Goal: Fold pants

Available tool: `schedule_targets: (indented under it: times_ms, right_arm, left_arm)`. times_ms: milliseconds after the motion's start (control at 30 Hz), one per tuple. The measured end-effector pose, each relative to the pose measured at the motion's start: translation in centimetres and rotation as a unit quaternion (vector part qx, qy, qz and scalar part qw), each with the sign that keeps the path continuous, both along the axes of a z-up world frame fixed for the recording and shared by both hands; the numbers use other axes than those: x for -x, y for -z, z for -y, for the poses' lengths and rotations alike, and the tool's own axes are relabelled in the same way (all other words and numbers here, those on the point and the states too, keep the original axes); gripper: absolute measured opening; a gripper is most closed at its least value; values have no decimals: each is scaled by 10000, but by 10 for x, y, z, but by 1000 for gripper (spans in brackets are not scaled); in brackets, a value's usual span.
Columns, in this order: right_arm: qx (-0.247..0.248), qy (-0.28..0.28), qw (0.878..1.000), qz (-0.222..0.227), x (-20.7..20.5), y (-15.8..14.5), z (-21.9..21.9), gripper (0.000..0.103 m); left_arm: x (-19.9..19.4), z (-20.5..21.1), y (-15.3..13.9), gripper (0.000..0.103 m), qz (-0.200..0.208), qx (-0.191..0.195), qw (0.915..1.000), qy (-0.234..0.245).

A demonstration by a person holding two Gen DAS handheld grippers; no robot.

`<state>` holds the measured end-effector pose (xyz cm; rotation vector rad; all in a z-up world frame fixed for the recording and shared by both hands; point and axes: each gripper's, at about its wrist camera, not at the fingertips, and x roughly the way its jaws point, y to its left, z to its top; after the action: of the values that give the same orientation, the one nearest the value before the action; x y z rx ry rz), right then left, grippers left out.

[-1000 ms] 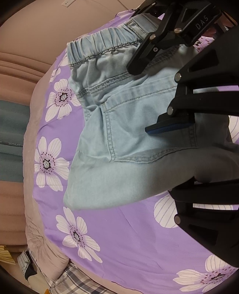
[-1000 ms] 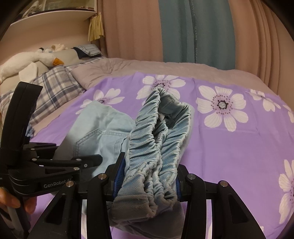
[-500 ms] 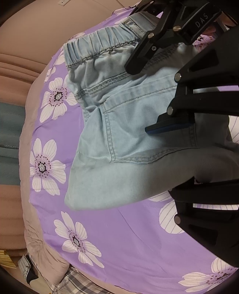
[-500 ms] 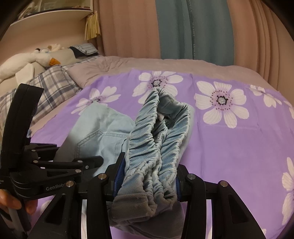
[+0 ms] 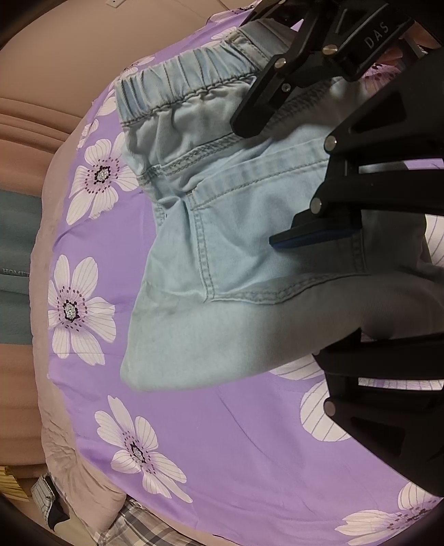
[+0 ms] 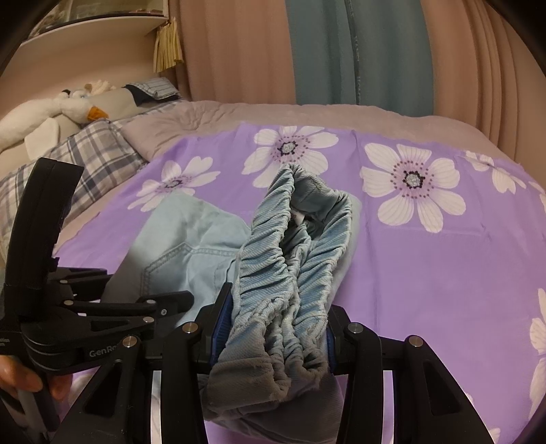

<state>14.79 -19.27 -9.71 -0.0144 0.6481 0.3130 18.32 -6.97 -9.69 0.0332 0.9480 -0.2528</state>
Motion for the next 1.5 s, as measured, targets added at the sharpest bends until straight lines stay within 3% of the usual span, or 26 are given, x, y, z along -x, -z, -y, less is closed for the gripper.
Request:
schedule_targets:
  times_ms: [1233,1500]
  right_arm:
    - [-112,71,9997,-208,-16,17,0,46]
    - [-366,220,9974,-583,-27,28,11,46]
  left_arm:
    - [-14,1,15,33,-160,-71,9998,-34]
    - [-19,-9,22,38,-230,-75,9996,-172]
